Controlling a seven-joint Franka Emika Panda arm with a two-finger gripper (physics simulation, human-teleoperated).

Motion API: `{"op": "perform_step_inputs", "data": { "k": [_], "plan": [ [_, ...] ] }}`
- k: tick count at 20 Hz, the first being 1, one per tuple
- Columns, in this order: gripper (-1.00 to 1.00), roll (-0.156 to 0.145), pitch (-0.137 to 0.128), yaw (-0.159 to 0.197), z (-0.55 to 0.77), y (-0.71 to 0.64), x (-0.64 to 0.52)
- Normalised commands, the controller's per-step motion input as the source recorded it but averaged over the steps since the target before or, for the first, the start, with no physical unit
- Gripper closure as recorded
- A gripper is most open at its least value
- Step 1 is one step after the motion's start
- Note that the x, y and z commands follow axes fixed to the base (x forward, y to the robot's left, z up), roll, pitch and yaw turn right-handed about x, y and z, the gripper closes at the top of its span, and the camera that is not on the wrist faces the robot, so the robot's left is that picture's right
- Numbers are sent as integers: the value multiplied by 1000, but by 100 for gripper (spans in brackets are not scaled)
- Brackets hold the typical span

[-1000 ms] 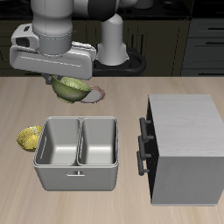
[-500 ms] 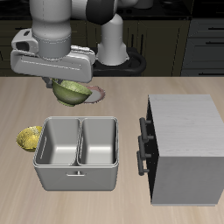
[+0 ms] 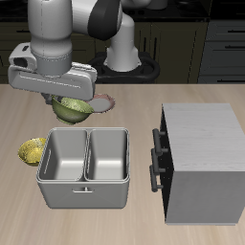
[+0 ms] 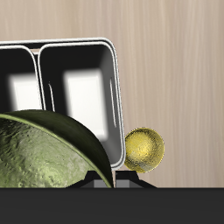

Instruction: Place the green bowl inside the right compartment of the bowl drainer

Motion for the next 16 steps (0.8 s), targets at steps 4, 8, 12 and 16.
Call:
{"op": "perform_step_inputs", "data": {
  "k": [4,8,12,16],
  "plan": [
    [100,-9,21,-7,-181,-58,2],
    [100,9,7,-3,-130,10,24],
    [100,4,9,-5,-149,-6,6],
    [100,-10,27,-6,-225,-49,12]
  ]
}}
